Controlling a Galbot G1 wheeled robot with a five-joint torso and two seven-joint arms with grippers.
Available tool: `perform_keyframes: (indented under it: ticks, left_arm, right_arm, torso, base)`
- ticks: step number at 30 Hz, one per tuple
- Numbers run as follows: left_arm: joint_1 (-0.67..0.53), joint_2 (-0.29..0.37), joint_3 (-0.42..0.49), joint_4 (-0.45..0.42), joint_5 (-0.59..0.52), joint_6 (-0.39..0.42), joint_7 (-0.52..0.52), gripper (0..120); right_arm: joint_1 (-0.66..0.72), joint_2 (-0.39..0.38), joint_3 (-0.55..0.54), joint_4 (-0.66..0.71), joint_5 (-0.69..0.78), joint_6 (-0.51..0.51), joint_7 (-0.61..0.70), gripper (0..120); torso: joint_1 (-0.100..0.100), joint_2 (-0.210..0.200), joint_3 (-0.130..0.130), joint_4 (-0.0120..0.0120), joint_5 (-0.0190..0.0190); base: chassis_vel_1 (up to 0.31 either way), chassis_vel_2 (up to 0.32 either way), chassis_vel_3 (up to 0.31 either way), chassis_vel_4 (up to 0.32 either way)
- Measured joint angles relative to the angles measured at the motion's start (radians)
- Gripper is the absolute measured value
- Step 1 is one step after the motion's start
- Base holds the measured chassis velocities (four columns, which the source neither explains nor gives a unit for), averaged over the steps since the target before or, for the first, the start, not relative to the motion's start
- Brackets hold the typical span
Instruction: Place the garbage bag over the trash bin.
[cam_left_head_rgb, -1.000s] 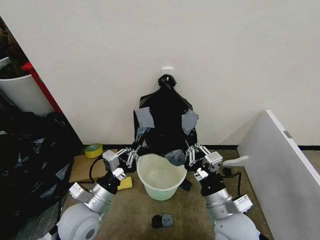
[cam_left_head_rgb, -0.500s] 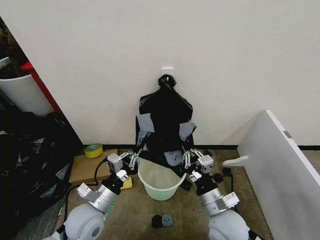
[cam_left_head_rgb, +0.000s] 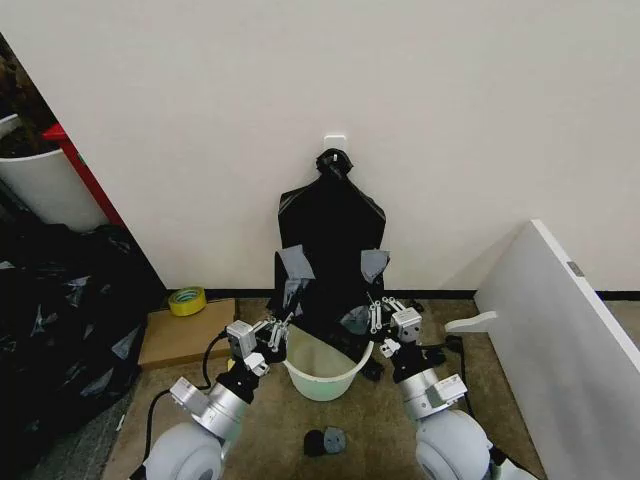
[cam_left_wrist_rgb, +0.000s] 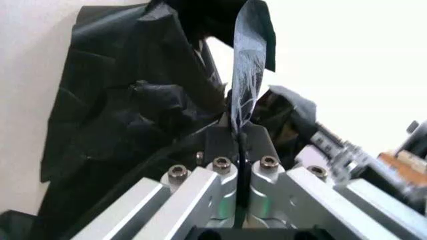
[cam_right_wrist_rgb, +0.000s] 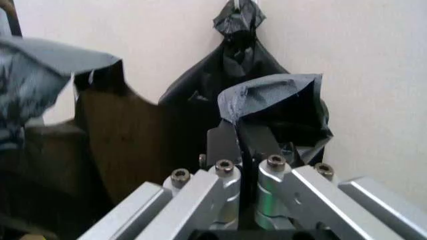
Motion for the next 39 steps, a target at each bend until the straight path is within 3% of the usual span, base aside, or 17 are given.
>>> perform_keyframes:
  ticks: [5, 14, 19, 22, 27, 34, 39]
  left_arm:
    - [0.000, -0.024, 0.003, 0.007, -0.022, 0.003, -0.002, 0]
    - [-0.028, -0.130, 0.030, 0.152, -0.003, 0.002, 0.000, 0]
    - [-0.036, -0.168, 0.030, 0.206, 0.051, -0.006, -0.006, 0]
    - [-0.033, -0.167, 0.023, 0.229, 0.144, -0.017, -0.032, 0]
    - [-0.004, -0.132, 0.008, 0.213, 0.224, -0.017, -0.067, 0]
    - [0.142, -0.014, -0.002, 0.093, 0.316, 0.066, -0.189, 0]
    - [0.175, 0.017, 0.008, 0.085, 0.377, 0.120, -0.261, 0]
  right_arm:
    - [-0.007, 0.004, -0.009, -0.019, -0.003, 0.024, -0.026, 0]
    - [-0.018, 0.016, -0.044, -0.084, -0.047, 0.050, -0.043, 0]
    - [-0.022, 0.013, -0.045, -0.096, -0.051, 0.046, -0.040, 0]
    - [-0.042, -0.002, -0.051, -0.094, -0.053, 0.024, -0.008, 0]
    - [-0.074, -0.034, -0.071, -0.045, -0.023, -0.047, 0.073, 0]
    - [-0.128, -0.145, -0.172, 0.147, 0.171, -0.326, 0.205, 0]
    - [-0.114, -0.167, -0.186, 0.157, 0.214, -0.454, 0.229, 0]
  torso:
    - [0.000, 0.000, 0.000, 0.0000, 0.0001]
    - [0.000, 0.000, 0.000, 0.0000, -0.0001]
    - [0.000, 0.000, 0.000, 0.0000, 0.0000]
    - [0.000, 0.000, 0.000, 0.0000, -0.0002]
    - [0.000, 0.000, 0.000, 0.0000, -0.0002]
    - [0.000, 0.000, 0.000, 0.0002, -0.0002]
    - [0.000, 0.000, 0.000, 0.0002, -0.0001]
  base:
    - [0.000, 0.000, 0.000, 0.000]
    - [0.000, 0.000, 0.000, 0.000]
    - [0.000, 0.000, 0.000, 0.000]
    - [0.000, 0.000, 0.000, 0.000]
    - [0.000, 0.000, 0.000, 0.000]
    - [0.000, 0.000, 0.000, 0.000]
    - [0.000, 0.000, 0.000, 0.000]
